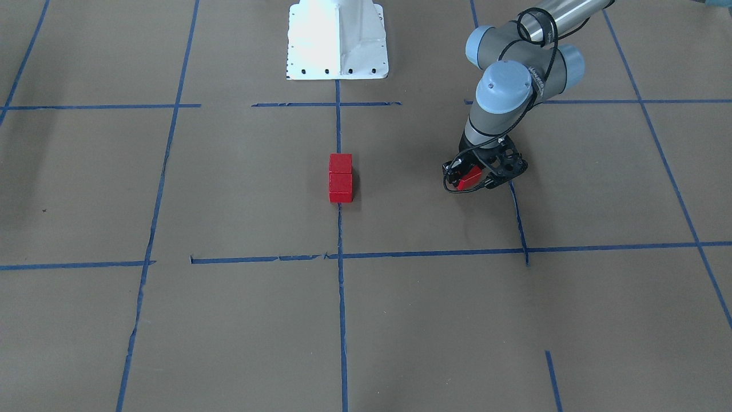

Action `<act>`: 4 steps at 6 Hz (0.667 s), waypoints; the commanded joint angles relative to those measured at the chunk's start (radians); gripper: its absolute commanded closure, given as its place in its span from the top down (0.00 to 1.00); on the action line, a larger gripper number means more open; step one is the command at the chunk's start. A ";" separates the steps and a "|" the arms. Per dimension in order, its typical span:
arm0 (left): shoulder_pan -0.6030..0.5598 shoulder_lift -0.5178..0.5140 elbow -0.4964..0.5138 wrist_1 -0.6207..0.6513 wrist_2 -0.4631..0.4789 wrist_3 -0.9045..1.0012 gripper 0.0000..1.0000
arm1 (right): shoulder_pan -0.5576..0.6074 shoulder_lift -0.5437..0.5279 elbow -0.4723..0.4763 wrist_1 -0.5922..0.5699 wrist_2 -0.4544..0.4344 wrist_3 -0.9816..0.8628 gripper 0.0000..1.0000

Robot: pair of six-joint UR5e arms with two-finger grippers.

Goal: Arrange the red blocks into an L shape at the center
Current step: 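Close the left gripper on the red cube and lift it, then carry the cube with the left gripper beside the farther centered cube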

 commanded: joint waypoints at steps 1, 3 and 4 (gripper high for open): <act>-0.039 -0.053 -0.010 0.011 0.000 -0.153 0.07 | 0.000 0.000 0.001 0.002 0.001 0.000 1.00; -0.024 -0.196 0.030 0.102 0.020 -0.577 0.08 | 0.000 -0.002 0.001 0.002 0.003 0.000 1.00; -0.024 -0.249 0.059 0.104 0.020 -0.798 0.08 | 0.000 -0.003 0.001 0.000 0.003 0.000 1.00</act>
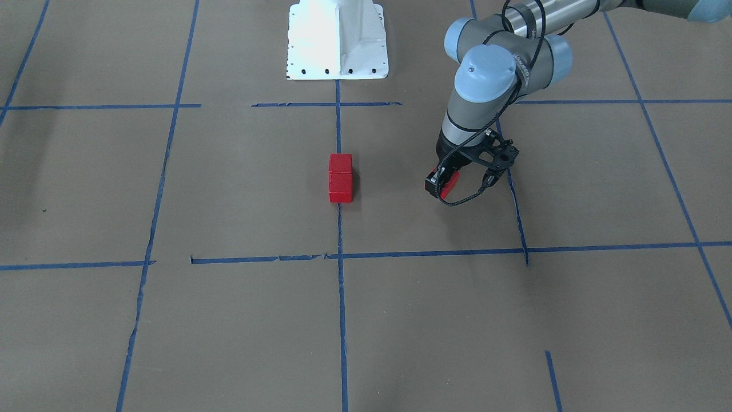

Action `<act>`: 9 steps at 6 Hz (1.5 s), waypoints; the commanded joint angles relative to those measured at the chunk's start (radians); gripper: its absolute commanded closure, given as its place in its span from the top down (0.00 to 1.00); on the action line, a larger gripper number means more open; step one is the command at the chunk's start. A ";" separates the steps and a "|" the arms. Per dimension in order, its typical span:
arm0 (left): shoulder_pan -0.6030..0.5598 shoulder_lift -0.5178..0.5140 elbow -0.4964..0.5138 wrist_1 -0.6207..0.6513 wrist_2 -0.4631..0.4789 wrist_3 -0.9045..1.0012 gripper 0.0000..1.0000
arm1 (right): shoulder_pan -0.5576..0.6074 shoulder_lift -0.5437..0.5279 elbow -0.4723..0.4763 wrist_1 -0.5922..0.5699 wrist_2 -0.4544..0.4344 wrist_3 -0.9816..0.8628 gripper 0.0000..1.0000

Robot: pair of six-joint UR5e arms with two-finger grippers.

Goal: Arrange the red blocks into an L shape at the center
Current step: 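Carry the cube with the left gripper beside the farther centered cube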

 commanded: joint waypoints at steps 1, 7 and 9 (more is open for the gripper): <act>0.005 -0.120 0.118 0.015 0.002 -0.465 0.08 | 0.000 -0.001 0.000 0.000 0.000 0.000 1.00; 0.112 -0.254 0.279 -0.004 0.002 -0.537 0.13 | 0.000 -0.003 -0.003 -0.001 -0.001 -0.002 1.00; 0.118 -0.257 0.286 -0.005 0.002 -0.545 0.13 | 0.000 -0.004 -0.003 -0.001 -0.001 -0.002 1.00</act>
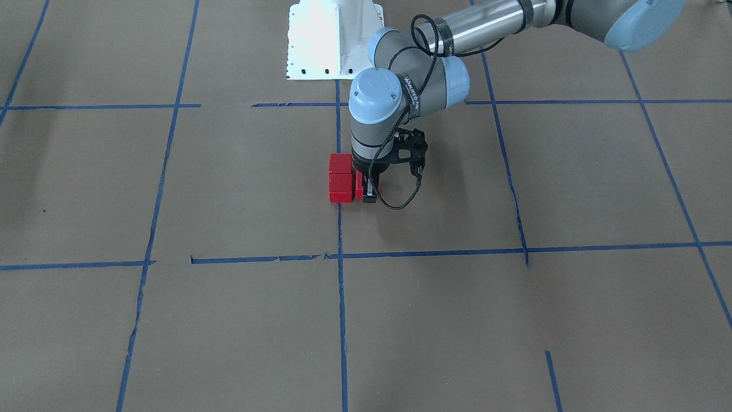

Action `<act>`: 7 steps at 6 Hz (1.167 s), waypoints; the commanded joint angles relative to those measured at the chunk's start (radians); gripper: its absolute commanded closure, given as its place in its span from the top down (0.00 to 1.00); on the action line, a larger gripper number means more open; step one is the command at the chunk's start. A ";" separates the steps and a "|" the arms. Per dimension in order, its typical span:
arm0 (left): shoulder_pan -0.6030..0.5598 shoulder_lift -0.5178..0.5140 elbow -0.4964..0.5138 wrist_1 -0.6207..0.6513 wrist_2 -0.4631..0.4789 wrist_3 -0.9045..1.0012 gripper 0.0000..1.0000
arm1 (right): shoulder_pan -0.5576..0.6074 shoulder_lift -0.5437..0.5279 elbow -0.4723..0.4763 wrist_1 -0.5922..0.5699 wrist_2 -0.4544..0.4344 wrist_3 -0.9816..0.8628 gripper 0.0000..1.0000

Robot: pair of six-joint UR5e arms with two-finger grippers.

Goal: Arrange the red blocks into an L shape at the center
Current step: 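Lower the cube against the farther cube's side nearest the left arm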

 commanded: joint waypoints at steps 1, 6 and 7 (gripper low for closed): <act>0.006 -0.003 0.009 -0.004 0.002 -0.004 0.13 | 0.000 0.000 0.000 0.000 -0.001 0.000 1.00; 0.006 -0.006 0.030 -0.023 0.015 -0.043 0.14 | 0.000 0.000 0.000 0.000 -0.001 0.000 1.00; 0.006 -0.006 0.032 -0.023 0.015 -0.046 0.16 | 0.000 0.000 0.001 0.000 -0.001 0.000 1.00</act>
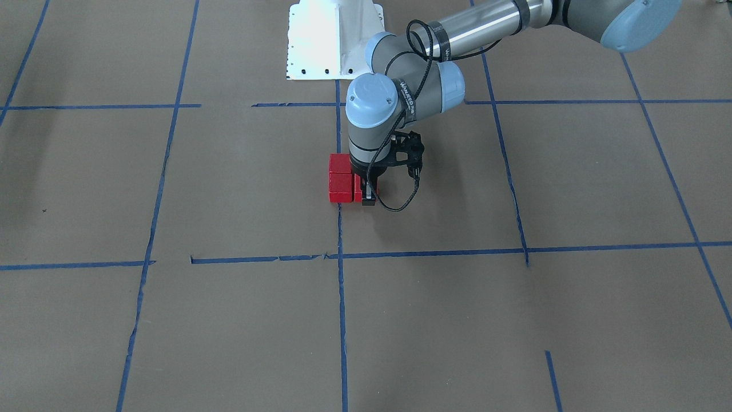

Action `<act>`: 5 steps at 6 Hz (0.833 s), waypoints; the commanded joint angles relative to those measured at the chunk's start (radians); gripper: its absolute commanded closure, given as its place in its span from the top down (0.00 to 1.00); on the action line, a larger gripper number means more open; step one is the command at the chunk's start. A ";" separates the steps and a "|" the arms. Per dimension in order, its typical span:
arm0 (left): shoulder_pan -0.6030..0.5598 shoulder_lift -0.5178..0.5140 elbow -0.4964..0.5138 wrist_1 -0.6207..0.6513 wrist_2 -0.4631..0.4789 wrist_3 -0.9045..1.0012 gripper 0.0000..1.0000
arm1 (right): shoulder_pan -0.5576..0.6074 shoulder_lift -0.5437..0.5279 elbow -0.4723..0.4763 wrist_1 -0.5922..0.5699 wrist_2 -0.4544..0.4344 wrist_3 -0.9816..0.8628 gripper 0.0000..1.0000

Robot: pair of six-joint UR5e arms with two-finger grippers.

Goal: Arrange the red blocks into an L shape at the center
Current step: 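Lower the cube against the farther cube's side nearest the left arm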

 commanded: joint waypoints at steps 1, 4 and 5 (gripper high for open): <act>0.000 -0.002 0.002 -0.011 0.000 -0.006 0.16 | 0.000 0.000 0.000 0.000 0.000 0.000 1.00; 0.000 -0.002 0.016 -0.028 0.000 -0.008 0.17 | 0.000 0.000 0.003 0.002 0.001 0.000 1.00; -0.001 -0.002 0.025 -0.043 0.000 -0.006 0.19 | 0.000 0.000 0.001 0.002 0.000 0.000 1.00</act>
